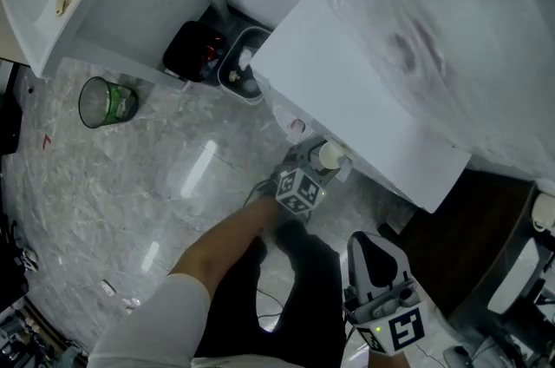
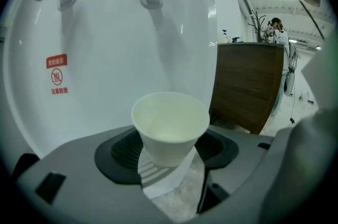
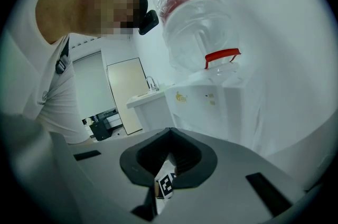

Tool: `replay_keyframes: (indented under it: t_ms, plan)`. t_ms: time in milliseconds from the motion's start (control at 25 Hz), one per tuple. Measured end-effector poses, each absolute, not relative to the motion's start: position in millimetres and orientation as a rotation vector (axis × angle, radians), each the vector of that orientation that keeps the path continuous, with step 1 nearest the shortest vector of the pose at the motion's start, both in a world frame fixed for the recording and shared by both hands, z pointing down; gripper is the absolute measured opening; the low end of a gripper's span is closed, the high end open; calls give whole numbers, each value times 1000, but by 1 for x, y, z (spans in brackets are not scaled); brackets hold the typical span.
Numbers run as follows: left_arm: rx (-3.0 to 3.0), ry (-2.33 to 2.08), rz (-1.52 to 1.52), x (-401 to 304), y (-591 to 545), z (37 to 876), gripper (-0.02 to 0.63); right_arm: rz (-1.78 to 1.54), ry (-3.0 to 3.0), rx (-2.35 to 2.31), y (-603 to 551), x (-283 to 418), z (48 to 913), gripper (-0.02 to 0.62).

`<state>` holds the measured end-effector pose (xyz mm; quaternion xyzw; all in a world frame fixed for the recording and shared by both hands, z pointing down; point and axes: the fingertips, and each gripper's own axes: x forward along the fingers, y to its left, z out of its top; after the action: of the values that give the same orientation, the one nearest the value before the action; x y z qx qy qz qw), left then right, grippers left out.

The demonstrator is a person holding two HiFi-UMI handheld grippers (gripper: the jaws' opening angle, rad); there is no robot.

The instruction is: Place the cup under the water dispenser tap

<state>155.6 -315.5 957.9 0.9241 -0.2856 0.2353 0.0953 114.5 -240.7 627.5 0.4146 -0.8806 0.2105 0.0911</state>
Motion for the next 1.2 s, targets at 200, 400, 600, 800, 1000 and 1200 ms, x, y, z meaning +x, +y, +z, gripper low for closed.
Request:
replay_keyframes:
  t_ms: [200,400,600,800,1000,1200]
  plan:
    - [2758,-800,699,158,-312,955,320,657,-2611,1213,-238,112,628,15]
    - [2748,-793,726,148,-309,949,337,681,-2616,1180,-235,105,619,15]
    - [2707,-798,763,128,-293,932,344,699,-2604,1157,-229,100,607,15]
    - [2708,-742,781,105,-258,877,344,700,-2594,1180,-222,88,577,15]
    - [2733,-697,740,94,-222,773,342,661,-2579,1236,-204,89,520,15]
    - [2746,-654,643,84,-180,654,334,670,-2551,1262,-173,88,466,15]
